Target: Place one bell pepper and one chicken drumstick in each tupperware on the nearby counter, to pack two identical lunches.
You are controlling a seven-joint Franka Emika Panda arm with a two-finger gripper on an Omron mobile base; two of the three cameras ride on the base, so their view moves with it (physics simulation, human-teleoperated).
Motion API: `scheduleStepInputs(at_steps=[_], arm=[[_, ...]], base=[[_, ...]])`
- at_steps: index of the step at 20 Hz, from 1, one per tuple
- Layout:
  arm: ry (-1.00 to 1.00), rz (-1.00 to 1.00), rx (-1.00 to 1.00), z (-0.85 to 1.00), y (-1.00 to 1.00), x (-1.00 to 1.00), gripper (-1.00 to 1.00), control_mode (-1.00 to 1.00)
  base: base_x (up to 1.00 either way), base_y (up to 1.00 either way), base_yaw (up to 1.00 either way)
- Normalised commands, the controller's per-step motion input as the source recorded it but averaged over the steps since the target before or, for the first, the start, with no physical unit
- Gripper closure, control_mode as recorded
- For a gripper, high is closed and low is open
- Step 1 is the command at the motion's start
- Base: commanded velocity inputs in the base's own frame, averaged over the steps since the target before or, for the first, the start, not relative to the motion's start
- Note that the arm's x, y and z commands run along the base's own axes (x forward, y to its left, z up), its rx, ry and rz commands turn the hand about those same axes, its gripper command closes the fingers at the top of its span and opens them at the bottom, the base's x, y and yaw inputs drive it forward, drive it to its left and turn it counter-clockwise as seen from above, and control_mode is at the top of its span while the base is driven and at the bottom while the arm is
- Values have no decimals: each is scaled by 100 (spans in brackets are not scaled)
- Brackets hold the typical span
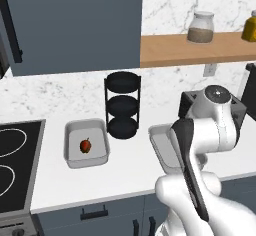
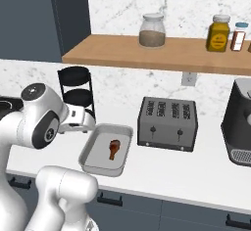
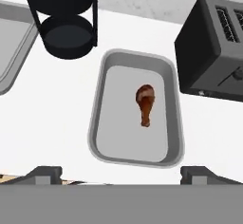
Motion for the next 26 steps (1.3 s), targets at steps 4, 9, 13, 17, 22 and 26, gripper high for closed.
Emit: scheduleStepInputs(at_steps=[4, 9, 13, 17, 22, 26], arm=[[-5, 0, 0, -18, -8, -55, -100, 100], [0, 0, 0, 0, 0, 0, -100, 100], [0, 0, 0, 0, 0, 0, -100, 100], [0, 0, 0, 0, 0, 0, -100, 100], [0, 0, 0, 0, 0, 0, -100, 100], [0, 0, 0, 0, 0, 0, -100, 100]], base=[[-21, 0, 0], [-84, -38, 0], [-63, -96, -2], [-54, -100, -2], [-76, -98, 0], [-79, -95, 0]])
